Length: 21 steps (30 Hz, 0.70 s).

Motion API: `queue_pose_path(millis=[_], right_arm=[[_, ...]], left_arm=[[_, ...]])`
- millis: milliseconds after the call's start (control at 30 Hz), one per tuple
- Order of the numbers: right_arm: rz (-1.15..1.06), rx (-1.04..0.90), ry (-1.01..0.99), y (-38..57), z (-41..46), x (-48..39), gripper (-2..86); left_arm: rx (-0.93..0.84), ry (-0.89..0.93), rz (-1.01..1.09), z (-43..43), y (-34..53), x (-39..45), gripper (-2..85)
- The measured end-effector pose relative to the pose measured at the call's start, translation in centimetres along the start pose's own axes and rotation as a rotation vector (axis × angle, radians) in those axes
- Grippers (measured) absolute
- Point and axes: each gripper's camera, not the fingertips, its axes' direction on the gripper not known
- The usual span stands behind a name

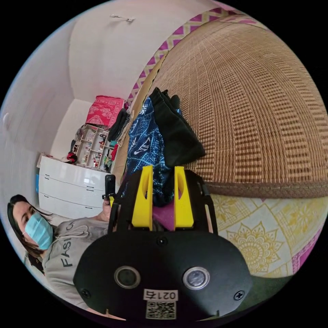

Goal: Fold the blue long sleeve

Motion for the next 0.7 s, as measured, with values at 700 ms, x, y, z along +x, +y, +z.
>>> queue_pose_path(millis=[700], right_arm=[[-0.016,0.064,-0.078,2.2,-5.3,4.9,8.0]], left_arm=[[-0.034,0.092,-0.068,-2.4,2.5,-4.2,9.1]])
